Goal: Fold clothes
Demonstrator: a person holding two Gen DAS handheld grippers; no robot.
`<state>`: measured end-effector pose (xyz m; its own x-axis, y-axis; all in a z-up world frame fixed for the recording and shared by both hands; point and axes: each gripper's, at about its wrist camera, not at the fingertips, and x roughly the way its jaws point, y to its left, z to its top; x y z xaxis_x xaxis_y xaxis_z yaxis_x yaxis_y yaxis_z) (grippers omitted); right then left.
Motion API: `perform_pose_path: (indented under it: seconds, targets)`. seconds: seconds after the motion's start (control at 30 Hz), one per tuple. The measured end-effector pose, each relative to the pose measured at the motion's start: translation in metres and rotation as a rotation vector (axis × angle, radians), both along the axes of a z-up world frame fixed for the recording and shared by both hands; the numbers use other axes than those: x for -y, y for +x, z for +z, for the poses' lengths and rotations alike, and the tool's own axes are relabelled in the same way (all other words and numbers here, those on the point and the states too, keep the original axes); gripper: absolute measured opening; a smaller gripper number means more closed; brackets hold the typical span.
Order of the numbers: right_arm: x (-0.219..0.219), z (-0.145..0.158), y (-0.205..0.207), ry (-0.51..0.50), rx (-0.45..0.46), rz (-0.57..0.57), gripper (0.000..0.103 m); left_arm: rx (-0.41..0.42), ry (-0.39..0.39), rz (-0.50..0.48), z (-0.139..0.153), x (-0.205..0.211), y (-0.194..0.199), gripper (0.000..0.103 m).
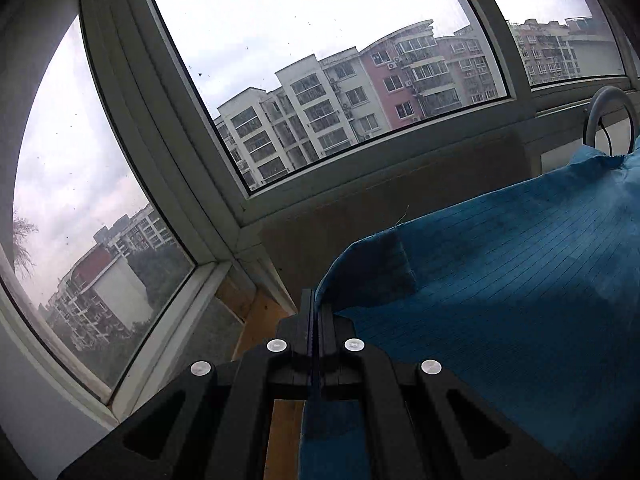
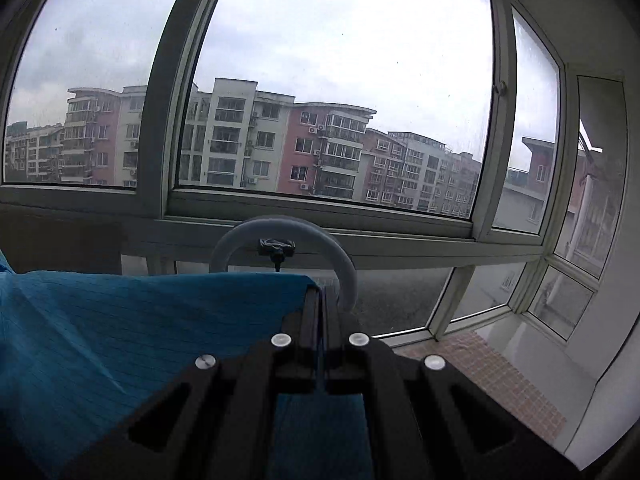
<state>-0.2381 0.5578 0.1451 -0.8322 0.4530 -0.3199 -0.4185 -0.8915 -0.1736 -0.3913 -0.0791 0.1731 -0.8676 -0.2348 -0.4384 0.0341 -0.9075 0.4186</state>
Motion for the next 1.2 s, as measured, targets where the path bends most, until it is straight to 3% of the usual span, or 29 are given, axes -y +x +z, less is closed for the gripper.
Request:
perform_pose_path:
  seconds: [0.3,0.4,0.5,0.57,0.67,0.73,0.83,1.07,1.2]
  targets:
    - [-0.026,-0.134,-0.112,-0.038,0.205,0.035,0.001,0.229,0.001,0.072,-0.155,-0.031,-0.081,0.003]
    - [-0.025,-0.190,-0.140,-0.052,0.395,0.066,0.004,0.376,-0.037,0.080,-0.209,-0.055,-0.088,0.008]
    - [-0.021,-0.240,-0.158,-0.071,0.581,0.111,0.007,0.459,-0.064,0.065,-0.241,-0.066,-0.082,0.009]
    - [-0.020,-0.246,-0.145,-0.093,0.615,0.149,0.007,0.471,-0.064,0.047,-0.242,-0.066,-0.070,0.011]
    - [-0.021,-0.234,-0.107,-0.125,0.613,0.190,0.017,0.450,-0.051,-0.002,-0.224,-0.066,-0.041,0.013]
    - [-0.030,-0.215,-0.064,-0.161,0.575,0.196,0.039,0.426,-0.022,-0.066,-0.215,-0.076,-0.015,0.014]
    - [-0.041,-0.200,0.021,-0.284,0.514,0.216,0.061,0.407,0.028,-0.207,-0.204,-0.104,0.027,0.018]
    - [-0.032,-0.273,0.202,-0.503,0.502,0.023,0.062,0.521,0.137,-0.584,-0.222,-0.253,0.111,0.025]
    - [-0.036,-0.295,0.244,-0.575,0.484,-0.005,0.062,0.582,0.200,-0.800,-0.232,-0.337,0.159,0.033]
